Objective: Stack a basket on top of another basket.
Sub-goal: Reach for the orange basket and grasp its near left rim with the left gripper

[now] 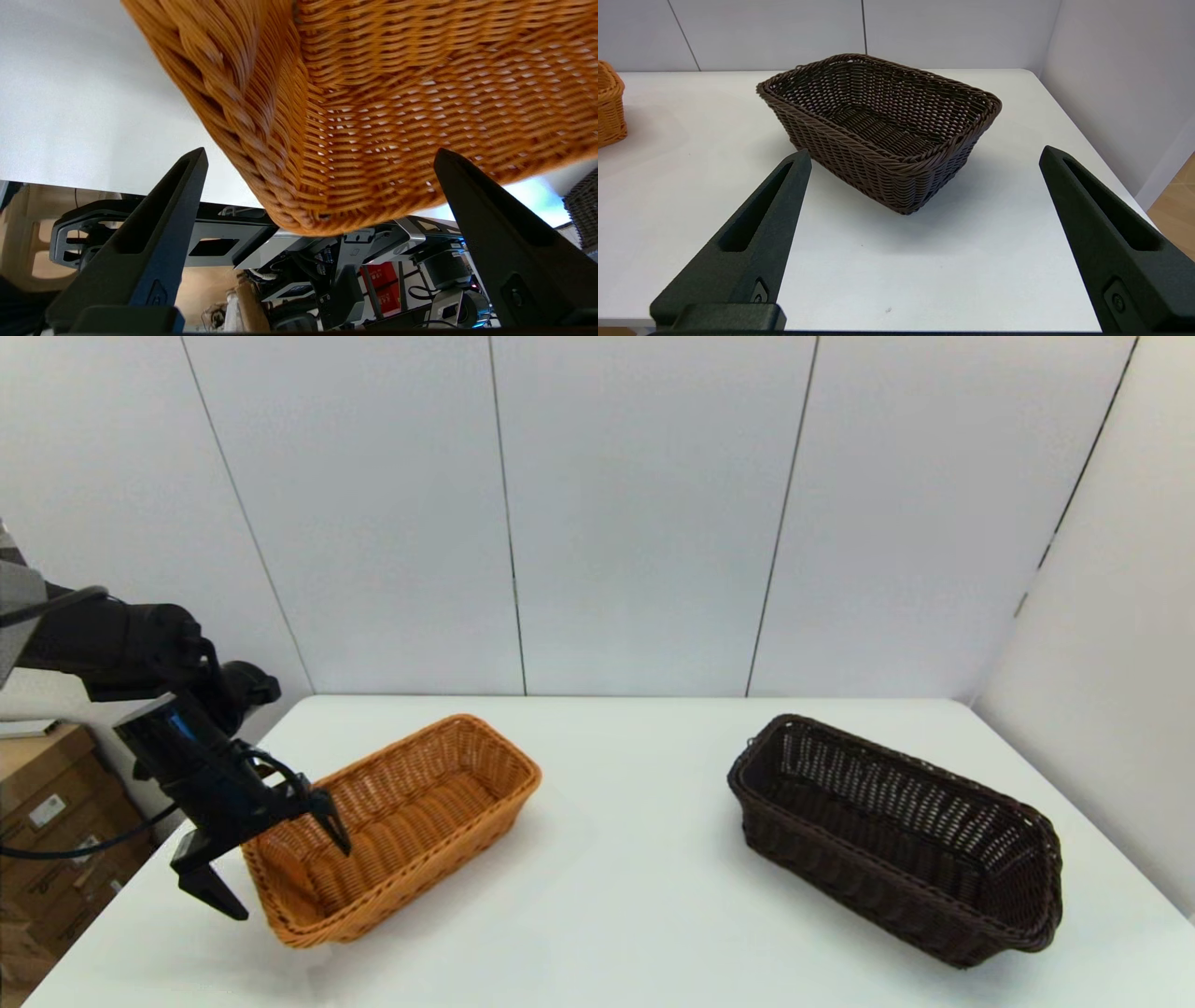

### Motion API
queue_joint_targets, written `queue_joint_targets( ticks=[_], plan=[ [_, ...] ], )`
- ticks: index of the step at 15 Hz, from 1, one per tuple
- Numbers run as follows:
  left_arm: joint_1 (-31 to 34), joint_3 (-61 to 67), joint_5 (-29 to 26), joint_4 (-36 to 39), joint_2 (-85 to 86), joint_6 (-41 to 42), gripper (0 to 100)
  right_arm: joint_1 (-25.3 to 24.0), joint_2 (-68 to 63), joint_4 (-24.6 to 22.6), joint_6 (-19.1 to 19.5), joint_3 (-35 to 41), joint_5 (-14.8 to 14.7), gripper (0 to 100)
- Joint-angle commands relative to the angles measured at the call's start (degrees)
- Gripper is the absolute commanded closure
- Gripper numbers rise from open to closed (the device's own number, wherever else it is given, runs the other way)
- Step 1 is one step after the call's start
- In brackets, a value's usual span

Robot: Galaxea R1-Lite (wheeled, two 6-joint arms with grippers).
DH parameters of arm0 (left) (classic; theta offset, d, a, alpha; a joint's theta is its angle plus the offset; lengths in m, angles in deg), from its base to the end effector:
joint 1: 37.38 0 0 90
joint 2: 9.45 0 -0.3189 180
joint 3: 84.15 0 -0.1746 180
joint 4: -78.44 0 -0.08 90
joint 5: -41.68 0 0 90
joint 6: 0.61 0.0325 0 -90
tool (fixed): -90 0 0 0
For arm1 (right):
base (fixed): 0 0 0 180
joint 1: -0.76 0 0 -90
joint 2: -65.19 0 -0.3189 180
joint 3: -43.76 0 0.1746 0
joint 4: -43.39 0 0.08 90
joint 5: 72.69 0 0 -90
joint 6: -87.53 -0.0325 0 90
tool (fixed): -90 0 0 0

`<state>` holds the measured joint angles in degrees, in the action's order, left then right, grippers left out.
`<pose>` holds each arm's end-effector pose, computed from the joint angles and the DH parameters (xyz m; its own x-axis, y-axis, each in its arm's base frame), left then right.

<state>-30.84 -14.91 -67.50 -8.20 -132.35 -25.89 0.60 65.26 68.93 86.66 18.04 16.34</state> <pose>0.3261 0.0266 0.1216 -0.1058 -0.3428 -0.9334 -0.5616 0.7952 -0.2284 -0.0492 -0.0007 0.0761 0.9999 -0.0141 0.0044 0.0141 0.9998 0.0153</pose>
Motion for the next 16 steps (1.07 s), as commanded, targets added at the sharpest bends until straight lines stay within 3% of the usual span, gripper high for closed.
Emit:
queue_joint_targets(
  ticks=[1, 12, 13, 16],
  plan=[
    [-0.12, 0.41, 0.72, -0.32, -2.43, -0.48, 0, -0.02, 0.01, -0.01, 0.0, 0.02, 0.0, 0],
    [-1.17, 2.17, 4.94, 5.48, -4.8, -5.05, 0, -0.02, -0.07, -0.01, 0.0, 0.02, 0.0, 0],
    [-1.17, 2.7, 4.94, 5.57, -4.54, -4.96, 100, -0.02, -0.07, -0.01, 0.0, 0.02, 0.0, 0],
    [-1.0, 3.75, 4.67, 7.15, -3.83, -4.88, 100, -0.02, -0.07, -0.01, 0.0, 0.02, 0.0, 0]
  ],
)
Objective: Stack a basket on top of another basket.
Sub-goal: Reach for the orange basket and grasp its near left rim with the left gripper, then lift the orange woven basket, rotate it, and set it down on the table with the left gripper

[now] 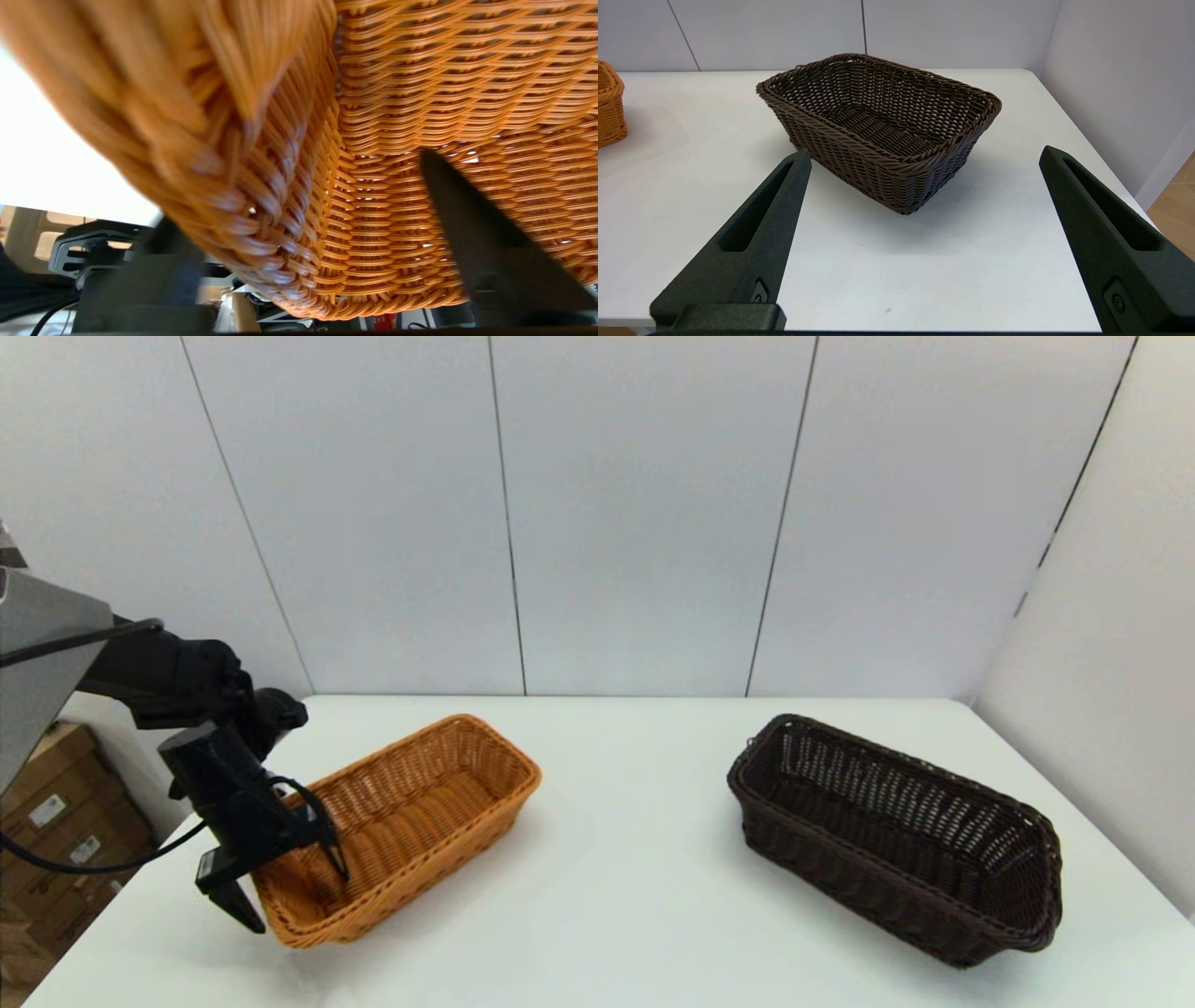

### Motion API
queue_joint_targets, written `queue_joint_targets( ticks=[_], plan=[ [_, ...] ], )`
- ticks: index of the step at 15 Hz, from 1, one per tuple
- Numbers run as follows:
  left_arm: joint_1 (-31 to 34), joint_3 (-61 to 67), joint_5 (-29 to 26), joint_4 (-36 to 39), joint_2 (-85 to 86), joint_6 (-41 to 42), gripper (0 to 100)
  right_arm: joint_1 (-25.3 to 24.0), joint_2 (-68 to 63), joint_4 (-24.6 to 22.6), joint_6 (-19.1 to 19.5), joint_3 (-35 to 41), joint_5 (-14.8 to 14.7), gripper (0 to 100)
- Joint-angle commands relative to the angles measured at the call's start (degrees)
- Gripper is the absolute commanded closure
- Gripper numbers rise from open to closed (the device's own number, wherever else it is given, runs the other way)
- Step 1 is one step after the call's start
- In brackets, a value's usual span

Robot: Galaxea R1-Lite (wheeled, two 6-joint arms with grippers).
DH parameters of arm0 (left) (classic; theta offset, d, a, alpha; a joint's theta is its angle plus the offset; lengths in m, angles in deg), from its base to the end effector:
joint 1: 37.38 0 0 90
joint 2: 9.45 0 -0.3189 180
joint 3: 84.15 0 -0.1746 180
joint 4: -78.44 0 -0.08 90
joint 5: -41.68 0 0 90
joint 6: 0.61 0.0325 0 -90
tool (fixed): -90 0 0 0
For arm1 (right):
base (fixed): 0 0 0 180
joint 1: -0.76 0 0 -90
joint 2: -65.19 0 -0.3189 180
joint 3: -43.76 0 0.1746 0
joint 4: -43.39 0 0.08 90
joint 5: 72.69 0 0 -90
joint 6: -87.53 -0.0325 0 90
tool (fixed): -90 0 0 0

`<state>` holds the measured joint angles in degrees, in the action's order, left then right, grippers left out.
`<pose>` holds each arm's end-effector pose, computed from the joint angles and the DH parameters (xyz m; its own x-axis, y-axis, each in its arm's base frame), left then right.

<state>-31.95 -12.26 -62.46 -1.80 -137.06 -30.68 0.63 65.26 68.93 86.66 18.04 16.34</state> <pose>0.3396 0.0243 0.0844 -0.1402 -0.2587 -0.9557 -0.6066 0.7853 -0.1236 -0.0492 -0.0007 0.0761 0.9999 -0.0147 0.0044 0.0146 0.9998 0.0153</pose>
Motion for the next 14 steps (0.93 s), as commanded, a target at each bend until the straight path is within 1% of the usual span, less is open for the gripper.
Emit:
queue_joint_targets(
  ticks=[1, 2, 3, 4, 5, 7, 9, 12, 14],
  plan=[
    [0.11, 1.55, -0.62, 1.01, 1.14, 0.09, 100, -0.04, -0.07, -0.01, 0.0, 0.02, 0.0, 0],
    [0.2, 1.55, -0.89, 1.1, 1.22, 0.18, 100, -0.04, 0.01, -0.01, 0.0, -0.07, 0.0, 0],
    [0.29, 1.63, -2.03, 1.19, 1.66, 0.27, 100, -0.04, -0.07, -0.01, 0.0, -0.07, 0.0, 0],
    [0.55, 1.55, -4.58, 1.19, 2.19, 0.44, 100, -0.04, -0.07, -0.01, 0.0, 0.02, 0.0, 0],
    [0.73, 1.63, -5.99, 1.1, 2.81, 0.79, 100, -0.04, -0.07, -0.01, 0.0, 0.02, 0.0, 0],
    [0.73, 1.99, -6.86, 1.01, 3.77, 1.67, 100, -0.04, -0.07, -0.01, 0.0, 0.02, 0.0, 0],
    [1.61, 1.99, -9.68, 0.4, 6.41, 3.26, 100, -0.04, -0.07, -0.01, 0.0, 0.02, 0.0, 0],
    [2.31, 0.76, -12.49, -3.56, 13.79, 7.83, 100, -0.04, 0.01, -0.01, 0.0, -0.07, 0.0, 0],
    [2.31, -1.97, -13.11, -6.55, 17.04, 8.18, 100, -0.04, 0.01, -0.01, 0.0, 0.02, 0.0, 0]
  ],
)
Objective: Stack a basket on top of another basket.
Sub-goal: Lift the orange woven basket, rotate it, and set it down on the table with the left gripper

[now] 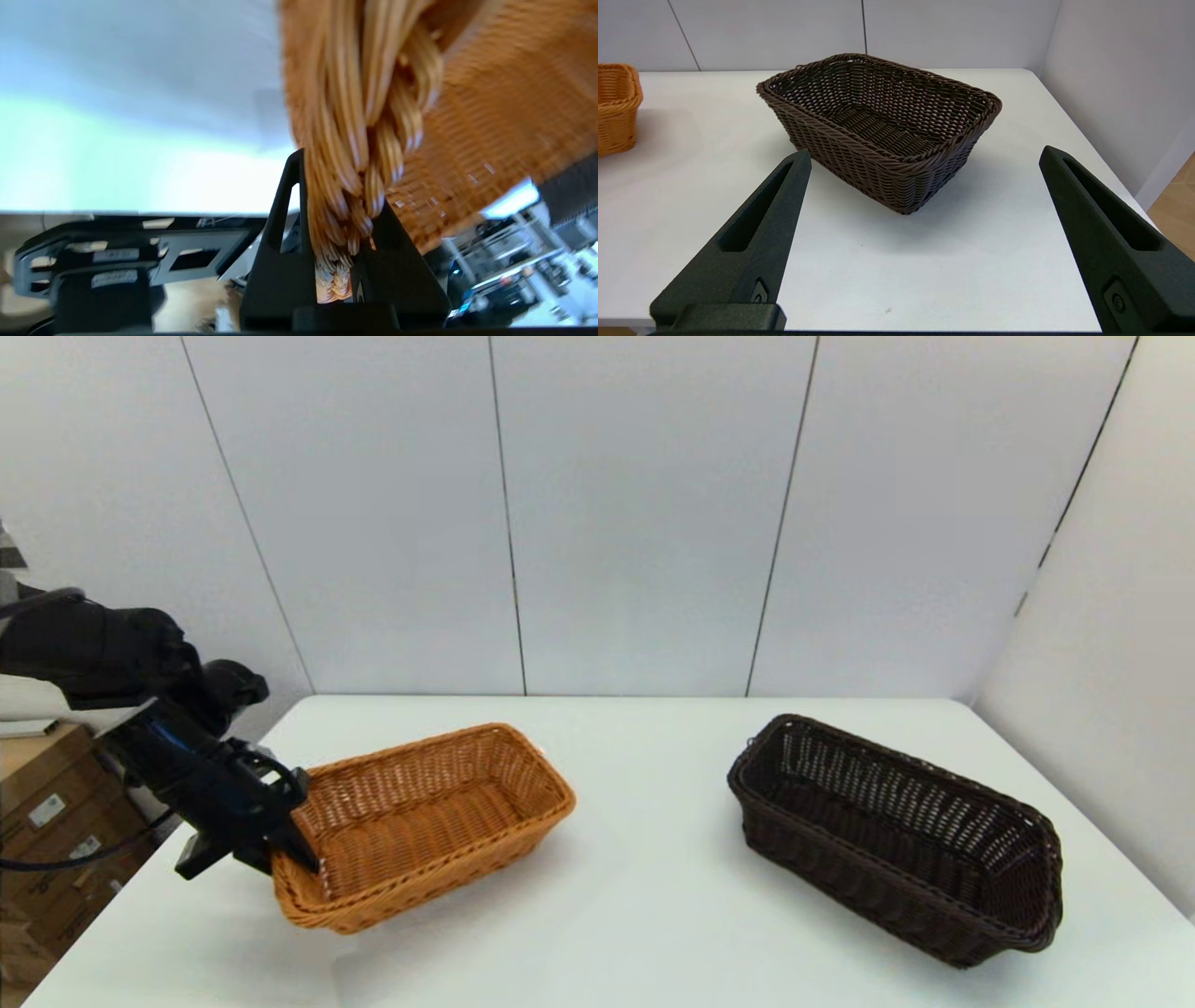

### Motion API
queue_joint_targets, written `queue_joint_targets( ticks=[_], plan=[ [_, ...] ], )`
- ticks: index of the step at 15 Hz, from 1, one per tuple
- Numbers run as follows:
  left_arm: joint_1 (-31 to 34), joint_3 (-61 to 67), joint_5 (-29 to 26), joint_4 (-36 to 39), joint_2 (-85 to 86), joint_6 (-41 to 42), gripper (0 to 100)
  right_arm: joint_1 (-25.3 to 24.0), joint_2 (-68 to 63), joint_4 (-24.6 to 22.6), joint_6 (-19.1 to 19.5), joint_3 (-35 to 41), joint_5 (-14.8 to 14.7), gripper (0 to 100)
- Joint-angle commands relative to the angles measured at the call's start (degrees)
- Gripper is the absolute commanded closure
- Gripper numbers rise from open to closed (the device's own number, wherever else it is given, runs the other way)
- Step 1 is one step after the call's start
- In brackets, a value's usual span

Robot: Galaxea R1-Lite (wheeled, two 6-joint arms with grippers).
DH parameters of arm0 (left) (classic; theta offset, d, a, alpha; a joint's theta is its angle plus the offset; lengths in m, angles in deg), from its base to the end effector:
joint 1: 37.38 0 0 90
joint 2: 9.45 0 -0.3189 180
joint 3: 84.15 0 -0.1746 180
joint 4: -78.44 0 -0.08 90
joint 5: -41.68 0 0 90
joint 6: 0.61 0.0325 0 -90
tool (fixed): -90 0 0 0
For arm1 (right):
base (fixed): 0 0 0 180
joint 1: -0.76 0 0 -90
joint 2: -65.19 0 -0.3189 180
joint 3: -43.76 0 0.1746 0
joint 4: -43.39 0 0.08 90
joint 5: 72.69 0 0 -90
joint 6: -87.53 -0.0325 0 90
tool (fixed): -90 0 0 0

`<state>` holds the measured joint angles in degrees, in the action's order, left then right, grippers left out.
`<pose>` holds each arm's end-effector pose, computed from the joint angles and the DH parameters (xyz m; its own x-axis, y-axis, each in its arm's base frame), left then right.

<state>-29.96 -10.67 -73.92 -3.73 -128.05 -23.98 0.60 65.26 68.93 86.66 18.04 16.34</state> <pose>0.3145 0.0268 0.1344 -0.0105 -0.4371 -0.8994 -0.5283 0.7660 -0.3662 -0.0492 -0.0007 0.0761 0.9999 -0.0141 0.0044 0.0141 0.9998 0.0153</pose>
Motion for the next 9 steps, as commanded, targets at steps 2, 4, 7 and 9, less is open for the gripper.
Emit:
queue_joint_targets(
  ticks=[2, 4, 7, 9],
  plan=[
    [0.32, -6.64, -2.61, -8.57, 10.15, 4.56, 100, -0.02, -0.07, -0.01, 0.0, 0.02, 0.0, 0],
    [0.15, -10.86, -4.11, -12.27, 10.32, 6.05, 100, -0.02, -0.07, -0.01, 0.0, 0.02, 0.0, 0],
    [-2.58, -14.03, -4.19, -12.79, 9.35, 6.32, 100, -0.02, -0.07, -0.01, 0.0, 0.02, 0.0, 0],
    [-5.83, -15.96, -4.19, -12.79, 7.68, 8.69, 100, -0.02, -0.07, -0.01, 0.0, -0.07, 0.0, 0]
  ],
)
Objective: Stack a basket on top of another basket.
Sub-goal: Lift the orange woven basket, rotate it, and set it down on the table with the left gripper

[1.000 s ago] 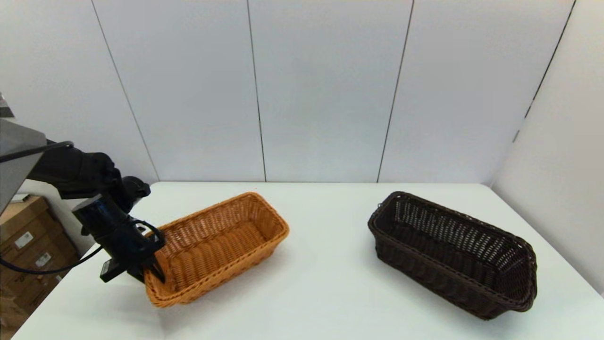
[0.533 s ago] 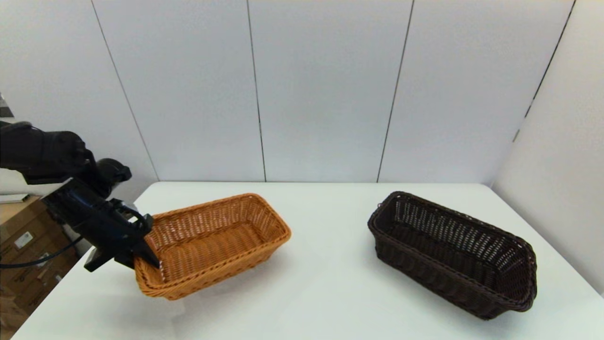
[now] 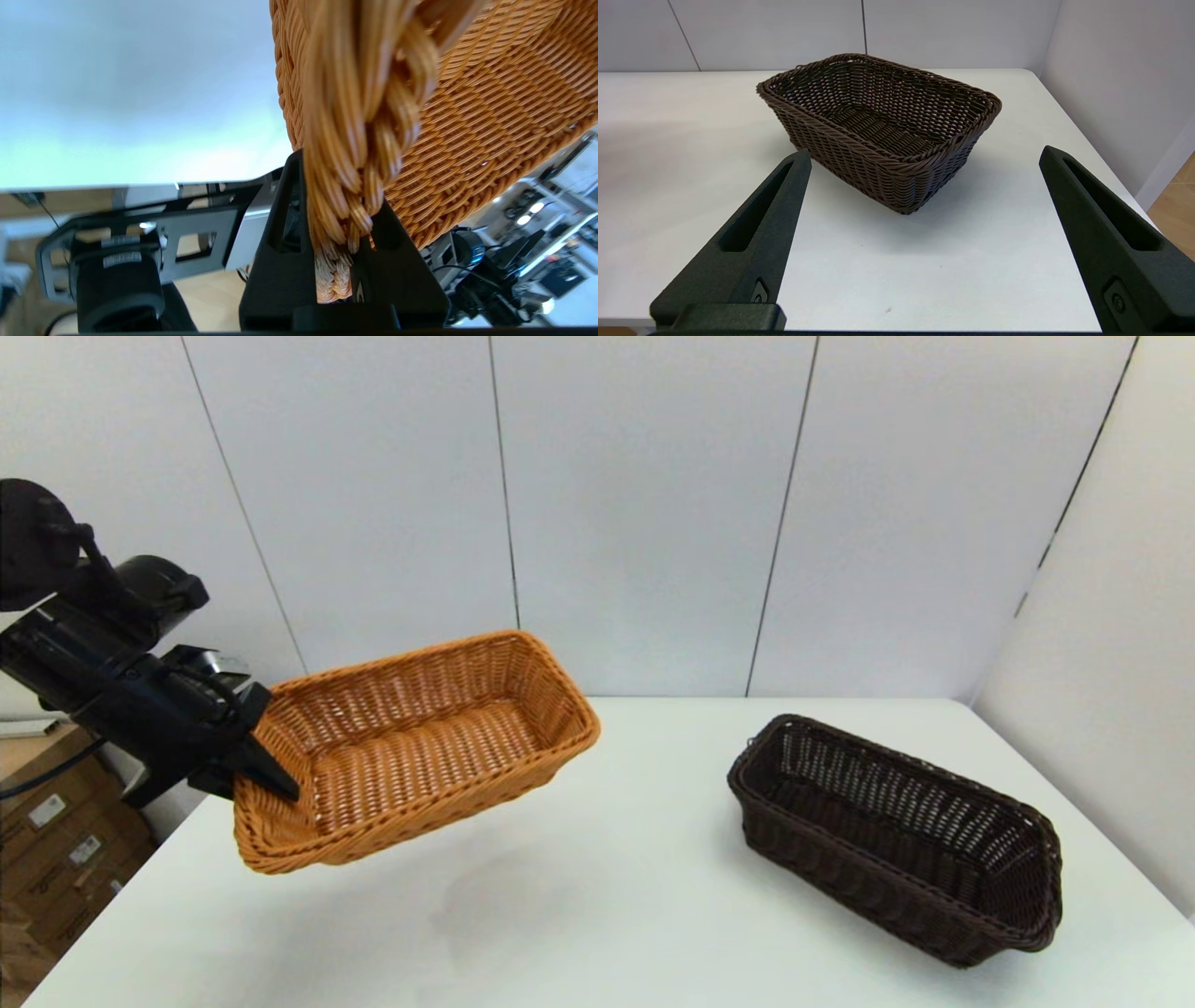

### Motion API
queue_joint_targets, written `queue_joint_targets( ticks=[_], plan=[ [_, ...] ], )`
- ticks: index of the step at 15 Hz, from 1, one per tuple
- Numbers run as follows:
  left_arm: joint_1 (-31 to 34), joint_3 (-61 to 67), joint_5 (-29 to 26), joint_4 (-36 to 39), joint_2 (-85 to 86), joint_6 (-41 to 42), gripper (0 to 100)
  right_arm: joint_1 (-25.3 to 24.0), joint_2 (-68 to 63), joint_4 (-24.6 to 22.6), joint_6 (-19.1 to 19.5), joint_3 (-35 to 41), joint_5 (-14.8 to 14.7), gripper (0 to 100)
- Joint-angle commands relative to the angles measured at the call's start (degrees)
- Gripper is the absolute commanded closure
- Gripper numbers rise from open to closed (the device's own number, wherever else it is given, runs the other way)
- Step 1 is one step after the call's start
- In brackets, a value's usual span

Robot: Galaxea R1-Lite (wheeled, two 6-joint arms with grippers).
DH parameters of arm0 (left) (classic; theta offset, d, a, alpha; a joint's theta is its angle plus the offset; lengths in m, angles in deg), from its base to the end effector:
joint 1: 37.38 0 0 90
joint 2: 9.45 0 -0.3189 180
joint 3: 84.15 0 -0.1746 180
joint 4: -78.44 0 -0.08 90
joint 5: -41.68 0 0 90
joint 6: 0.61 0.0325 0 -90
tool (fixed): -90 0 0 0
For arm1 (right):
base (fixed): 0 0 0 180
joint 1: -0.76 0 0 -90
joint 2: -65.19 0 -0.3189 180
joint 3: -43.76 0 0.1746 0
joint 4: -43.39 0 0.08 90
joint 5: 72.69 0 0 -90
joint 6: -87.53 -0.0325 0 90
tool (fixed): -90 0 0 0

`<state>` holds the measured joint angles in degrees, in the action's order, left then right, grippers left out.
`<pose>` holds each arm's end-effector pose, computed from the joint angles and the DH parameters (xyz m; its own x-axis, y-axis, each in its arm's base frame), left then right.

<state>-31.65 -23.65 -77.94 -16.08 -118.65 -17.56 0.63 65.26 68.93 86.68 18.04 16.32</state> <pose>0.2877 0.0127 0.2247 0.1365 -0.4830 -0.8649 -0.3243 0.8032 -0.4997 -0.0492 -0.0007 0.0761 0.9999 -0.0150 0.0044 0.0149 0.9998 0.0149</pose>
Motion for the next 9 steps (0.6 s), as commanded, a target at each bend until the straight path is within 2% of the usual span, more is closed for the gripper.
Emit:
queue_joint_targets(
  ticks=[1, 6, 9],
  plan=[
    [-6.34, -4.29, -0.08, -0.44, -3.3, 5.17, 100, -0.04, -0.07, -0.01, -0.03, 0.02, 0.02, 0],
    [-10.83, -8.69, 0.18, -0.53, -10.15, 15.54, 100, -0.04, 0.01, -0.01, -0.03, 0.02, 0.02, 0],
    [-11.44, -13.7, 0.27, -0.62, -16.57, 17.3, 100, -0.04, 0.01, -0.01, -0.03, 0.02, 0.02, 0]
  ],
)
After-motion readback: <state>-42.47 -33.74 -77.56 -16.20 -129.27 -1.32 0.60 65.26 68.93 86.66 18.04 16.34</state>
